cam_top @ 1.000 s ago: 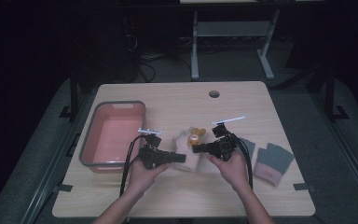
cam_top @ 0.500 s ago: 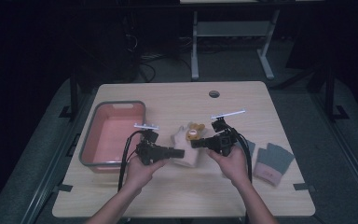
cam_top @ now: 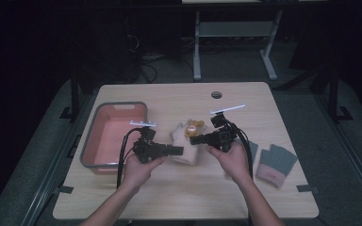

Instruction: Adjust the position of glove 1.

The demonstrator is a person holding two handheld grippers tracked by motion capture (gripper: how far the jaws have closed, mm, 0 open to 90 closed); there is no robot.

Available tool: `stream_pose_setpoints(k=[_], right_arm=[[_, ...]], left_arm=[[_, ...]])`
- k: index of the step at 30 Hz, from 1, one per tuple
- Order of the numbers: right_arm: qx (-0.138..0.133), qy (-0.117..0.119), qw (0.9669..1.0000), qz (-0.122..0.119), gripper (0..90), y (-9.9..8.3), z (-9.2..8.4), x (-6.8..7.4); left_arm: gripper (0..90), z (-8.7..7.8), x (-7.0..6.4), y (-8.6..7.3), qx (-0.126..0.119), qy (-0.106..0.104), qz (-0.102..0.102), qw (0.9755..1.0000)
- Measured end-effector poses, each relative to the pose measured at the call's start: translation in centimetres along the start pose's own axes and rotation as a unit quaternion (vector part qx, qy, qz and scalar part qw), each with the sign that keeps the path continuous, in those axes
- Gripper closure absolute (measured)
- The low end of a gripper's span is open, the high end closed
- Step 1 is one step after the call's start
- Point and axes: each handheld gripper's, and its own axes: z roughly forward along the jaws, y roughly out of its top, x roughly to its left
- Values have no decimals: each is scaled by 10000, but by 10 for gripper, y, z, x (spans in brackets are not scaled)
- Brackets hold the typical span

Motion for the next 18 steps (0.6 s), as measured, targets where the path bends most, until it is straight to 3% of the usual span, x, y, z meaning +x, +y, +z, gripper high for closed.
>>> stream_pose_setpoints(k=[18], right_arm=[[-54,48,10000,-31,818,12,-4,8]], left_arm=[[682,-12,-4,11,-101,-13,67,9999]])
